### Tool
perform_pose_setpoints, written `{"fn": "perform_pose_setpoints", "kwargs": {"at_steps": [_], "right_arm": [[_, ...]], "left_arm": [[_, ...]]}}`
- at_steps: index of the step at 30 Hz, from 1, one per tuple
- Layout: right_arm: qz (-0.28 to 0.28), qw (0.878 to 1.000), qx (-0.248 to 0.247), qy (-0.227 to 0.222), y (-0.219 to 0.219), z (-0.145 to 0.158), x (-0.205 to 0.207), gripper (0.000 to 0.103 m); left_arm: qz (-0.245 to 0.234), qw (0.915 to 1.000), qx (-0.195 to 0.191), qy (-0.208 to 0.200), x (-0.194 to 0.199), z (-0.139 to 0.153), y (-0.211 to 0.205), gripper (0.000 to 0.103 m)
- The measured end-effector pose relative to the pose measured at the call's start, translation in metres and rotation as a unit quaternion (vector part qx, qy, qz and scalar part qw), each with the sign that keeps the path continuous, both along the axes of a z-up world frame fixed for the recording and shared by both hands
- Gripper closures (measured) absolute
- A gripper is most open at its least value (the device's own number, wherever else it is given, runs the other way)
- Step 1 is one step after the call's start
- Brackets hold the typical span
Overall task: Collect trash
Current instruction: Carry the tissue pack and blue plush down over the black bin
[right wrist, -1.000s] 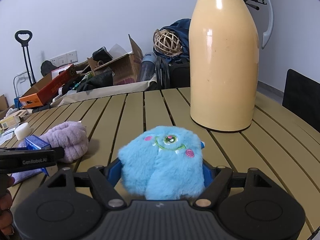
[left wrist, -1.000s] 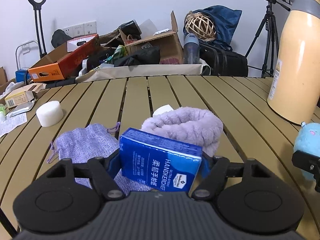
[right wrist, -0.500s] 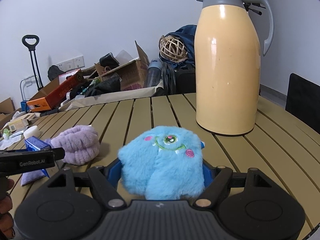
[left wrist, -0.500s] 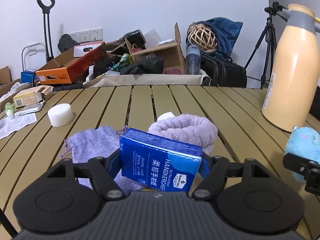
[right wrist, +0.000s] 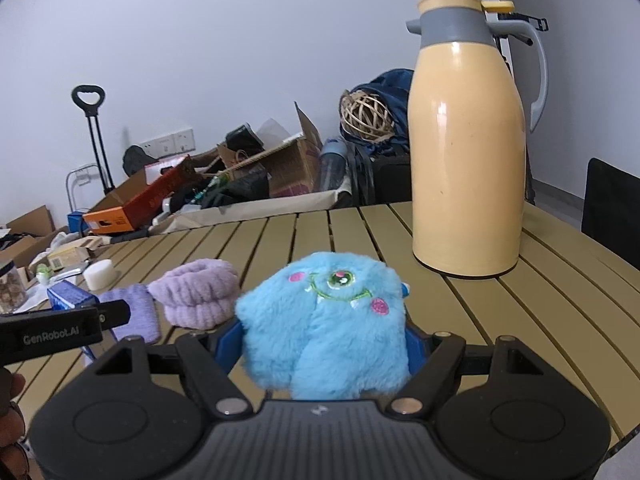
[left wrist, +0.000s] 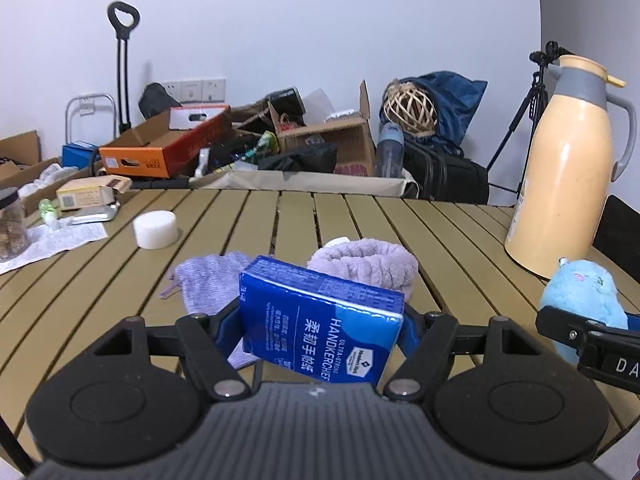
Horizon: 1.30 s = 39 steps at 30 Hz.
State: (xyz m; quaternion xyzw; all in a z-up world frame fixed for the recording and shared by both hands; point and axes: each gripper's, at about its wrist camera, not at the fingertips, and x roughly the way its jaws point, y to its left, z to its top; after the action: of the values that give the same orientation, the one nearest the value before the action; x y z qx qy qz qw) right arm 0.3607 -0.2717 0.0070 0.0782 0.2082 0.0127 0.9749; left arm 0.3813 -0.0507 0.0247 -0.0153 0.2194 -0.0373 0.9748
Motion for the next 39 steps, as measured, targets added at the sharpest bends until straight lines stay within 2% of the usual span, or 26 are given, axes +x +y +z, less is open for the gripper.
{"fn": "perform_pose_setpoints", "kwargs": {"at_steps": [7,19,30,39], "right_arm": [[0.015,1.000,-0.004,-0.013,0.011,0.001,-0.024,0.027],[0.041,0.999,-0.005,-0.006,0.020,-0.013,-0.079,0.027],[0.065,0.998,-0.008,0.004,0.028,-0.030,-0.132,0.027],[0.073,0.996,-0.016,0.039,0.031,-0.050,-0.163,0.027]], "left_arm": [[0.000,0.9999,-0.002,-0.010,-0.035,-0.002,0.007,0.030],[0.004,1.0000,-0.002,-0.008,-0.098,-0.016,0.029,0.030],[0.017,0.9997,0.006,0.013,-0.149,-0.034,0.052,0.030],[0.025,0.9984,0.028,0.043,-0.177,-0.054,0.066,0.030]]}}
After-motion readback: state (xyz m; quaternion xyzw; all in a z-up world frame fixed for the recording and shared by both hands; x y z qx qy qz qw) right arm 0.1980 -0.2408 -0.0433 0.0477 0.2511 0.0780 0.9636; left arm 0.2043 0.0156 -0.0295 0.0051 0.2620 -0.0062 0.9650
